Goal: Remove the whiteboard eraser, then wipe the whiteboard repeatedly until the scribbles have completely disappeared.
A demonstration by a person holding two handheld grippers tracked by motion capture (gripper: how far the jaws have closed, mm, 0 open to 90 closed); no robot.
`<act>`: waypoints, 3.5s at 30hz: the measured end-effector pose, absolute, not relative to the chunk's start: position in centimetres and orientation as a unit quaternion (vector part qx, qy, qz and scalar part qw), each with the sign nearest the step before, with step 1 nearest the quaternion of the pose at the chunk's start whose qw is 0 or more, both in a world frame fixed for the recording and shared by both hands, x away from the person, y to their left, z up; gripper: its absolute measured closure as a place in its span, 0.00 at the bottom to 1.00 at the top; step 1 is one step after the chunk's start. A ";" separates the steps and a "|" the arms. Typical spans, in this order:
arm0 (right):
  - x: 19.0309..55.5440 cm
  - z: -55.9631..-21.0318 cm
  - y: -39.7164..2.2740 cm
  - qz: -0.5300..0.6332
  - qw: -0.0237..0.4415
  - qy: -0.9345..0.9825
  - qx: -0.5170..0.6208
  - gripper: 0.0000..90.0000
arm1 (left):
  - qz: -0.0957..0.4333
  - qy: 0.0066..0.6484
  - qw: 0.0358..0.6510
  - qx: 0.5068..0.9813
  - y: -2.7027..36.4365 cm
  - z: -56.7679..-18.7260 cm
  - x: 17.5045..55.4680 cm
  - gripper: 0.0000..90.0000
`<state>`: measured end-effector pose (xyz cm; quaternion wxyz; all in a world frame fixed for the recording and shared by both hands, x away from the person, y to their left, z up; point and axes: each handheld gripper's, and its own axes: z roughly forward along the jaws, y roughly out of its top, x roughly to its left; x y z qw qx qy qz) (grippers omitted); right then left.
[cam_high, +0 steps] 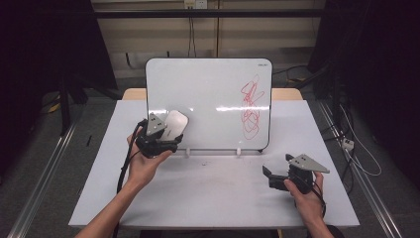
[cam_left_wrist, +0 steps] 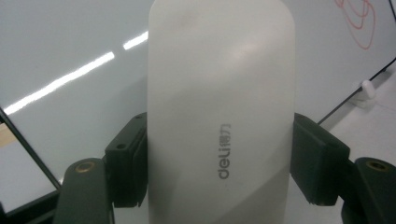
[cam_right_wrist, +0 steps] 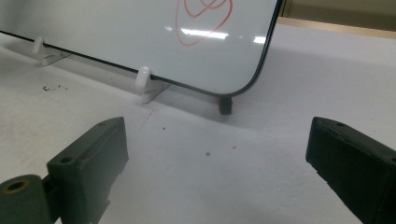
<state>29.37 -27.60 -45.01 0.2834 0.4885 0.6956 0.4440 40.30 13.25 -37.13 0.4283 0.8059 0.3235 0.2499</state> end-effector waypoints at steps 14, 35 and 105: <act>29.5 -45.0 -27.6 0.443 0.285 0.693 0.493 0.06 | 0.234 0.310 0.441 0.809 12.3 -37.2 40.0 0.34; 29.3 -45.0 -27.7 0.444 0.282 0.697 0.487 0.06 | 0.237 0.268 0.441 0.823 7.2 -35.7 40.8 0.34; 29.3 -45.1 -27.8 0.450 0.273 0.698 0.485 0.06 | 0.308 0.241 0.415 0.822 -5.5 -30.8 49.1 0.34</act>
